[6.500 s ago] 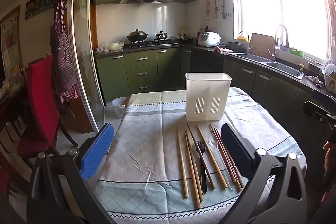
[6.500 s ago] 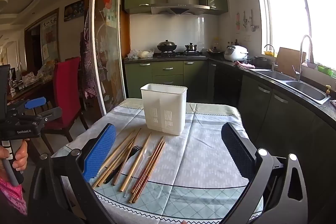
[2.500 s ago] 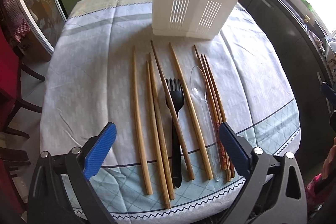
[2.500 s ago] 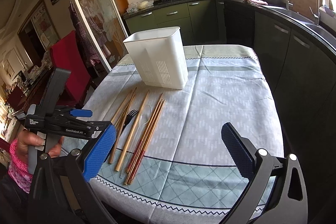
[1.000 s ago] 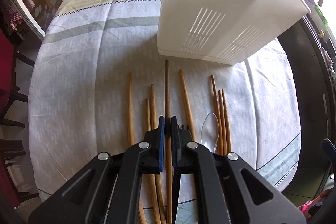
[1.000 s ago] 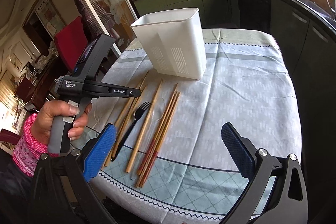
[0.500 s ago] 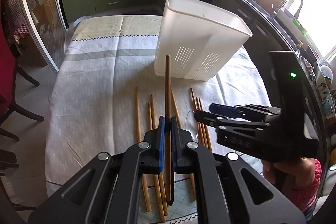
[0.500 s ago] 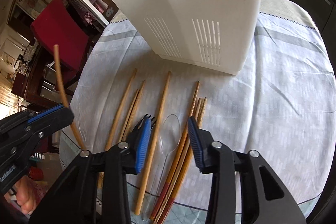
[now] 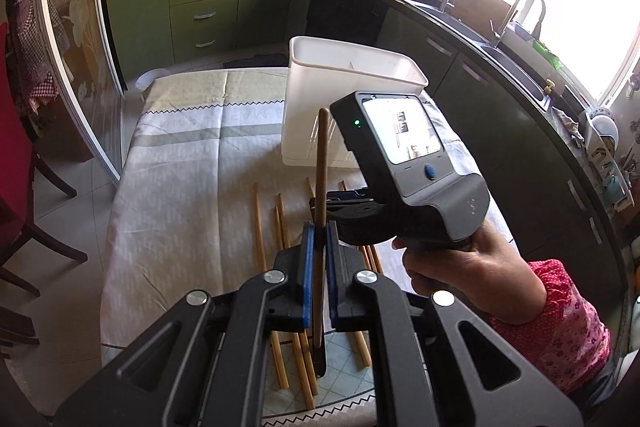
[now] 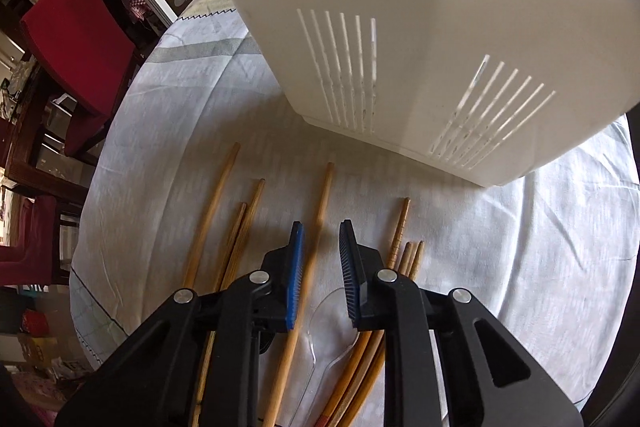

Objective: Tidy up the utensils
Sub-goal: 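Lift the chopstick with the left gripper while the right gripper grasps another chopstick, then carry both held chopsticks upright over the white slotted caddy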

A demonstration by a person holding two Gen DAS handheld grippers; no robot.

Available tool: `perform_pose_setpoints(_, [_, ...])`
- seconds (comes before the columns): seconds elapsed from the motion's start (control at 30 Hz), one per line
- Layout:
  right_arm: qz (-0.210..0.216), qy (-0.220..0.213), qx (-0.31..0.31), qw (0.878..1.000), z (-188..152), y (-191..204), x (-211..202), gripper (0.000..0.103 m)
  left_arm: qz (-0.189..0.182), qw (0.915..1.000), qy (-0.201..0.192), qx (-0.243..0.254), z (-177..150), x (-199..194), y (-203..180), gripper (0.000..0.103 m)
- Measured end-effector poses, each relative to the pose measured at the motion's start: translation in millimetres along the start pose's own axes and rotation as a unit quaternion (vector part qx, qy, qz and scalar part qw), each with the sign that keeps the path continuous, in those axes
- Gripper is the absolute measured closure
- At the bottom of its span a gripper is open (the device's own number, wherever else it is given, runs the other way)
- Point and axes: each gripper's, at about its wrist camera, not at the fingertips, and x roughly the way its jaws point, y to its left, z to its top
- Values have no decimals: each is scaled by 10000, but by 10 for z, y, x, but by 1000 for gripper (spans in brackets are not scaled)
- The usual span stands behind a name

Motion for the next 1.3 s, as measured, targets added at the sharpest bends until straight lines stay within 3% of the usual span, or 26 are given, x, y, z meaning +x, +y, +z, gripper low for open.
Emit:
perform_pose_setpoints(0.17, [-291,-43,-114,9995,26,111,77,84,-32,10000,-48,77,-40,-70,-18,97])
perform_pose_setpoints(0.27, [-541,-171,-237,9981,5,185,102,94,-28,9999,-71,98,-59,-85,-17,97])
perform_pose_setpoints(0.47, [-268,-299,-57,9992,-28,87,-5,95,-35,9999,-88,145,-76,-112,-22,97])
perform_pose_setpoints(0.7, [270,-1020,33,9944,-173,28,-582,96,-57,9998,-83,195,-92,-133,-30,97])
perform_pose_setpoints(0.97, [605,-2088,-133,9760,-767,-46,-1490,96,-104,9995,-148,247,-115,-222,-69,97])
perform_pose_setpoints(1.3, [760,-2569,-257,9631,-1148,-117,-2086,97,-134,9990,-215,377,-91,-311,-192,97])
